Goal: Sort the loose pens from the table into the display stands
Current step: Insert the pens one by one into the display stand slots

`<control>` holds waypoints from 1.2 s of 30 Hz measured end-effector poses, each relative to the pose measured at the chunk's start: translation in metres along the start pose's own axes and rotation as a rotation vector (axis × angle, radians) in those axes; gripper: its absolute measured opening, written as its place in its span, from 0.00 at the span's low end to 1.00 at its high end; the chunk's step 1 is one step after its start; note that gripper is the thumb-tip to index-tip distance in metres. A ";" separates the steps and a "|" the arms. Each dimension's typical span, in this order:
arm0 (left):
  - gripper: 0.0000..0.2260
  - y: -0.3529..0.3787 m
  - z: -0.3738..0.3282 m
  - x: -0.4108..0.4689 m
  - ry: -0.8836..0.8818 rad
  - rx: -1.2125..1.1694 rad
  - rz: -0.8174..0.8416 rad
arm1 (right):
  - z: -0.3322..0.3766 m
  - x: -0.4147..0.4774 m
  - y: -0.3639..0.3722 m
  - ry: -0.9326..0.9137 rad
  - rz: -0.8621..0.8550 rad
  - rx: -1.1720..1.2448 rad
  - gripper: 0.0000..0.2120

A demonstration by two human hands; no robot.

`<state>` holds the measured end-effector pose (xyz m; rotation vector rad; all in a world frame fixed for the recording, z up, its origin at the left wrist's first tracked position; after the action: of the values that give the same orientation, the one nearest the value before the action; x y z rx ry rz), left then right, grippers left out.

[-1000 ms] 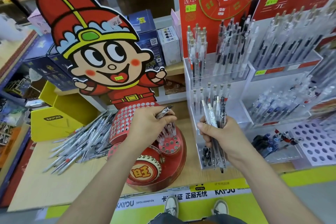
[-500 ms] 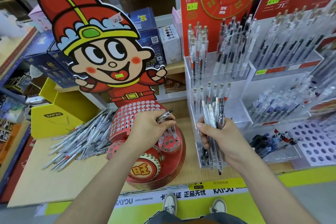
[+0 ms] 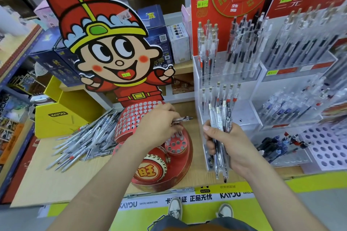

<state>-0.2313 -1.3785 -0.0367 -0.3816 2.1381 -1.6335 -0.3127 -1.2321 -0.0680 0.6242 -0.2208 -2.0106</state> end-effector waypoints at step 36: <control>0.08 -0.023 0.035 -0.050 -0.259 -0.766 -0.355 | 0.008 -0.001 -0.010 -0.015 -0.112 -0.077 0.04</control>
<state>-0.1715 -1.3913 -0.0146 -1.1816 2.5016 -0.7688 -0.3245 -1.2270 -0.0652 0.5835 -0.1190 -2.1216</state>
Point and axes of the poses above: each hand's wrist, its own x-axis towards the middle knuckle, its own y-axis out of the palm, z = x × y, the point moved 8 cm from there along x, towards the middle knuckle, and after that the axes turned 5 degrees about z, right-handed, at the moved point
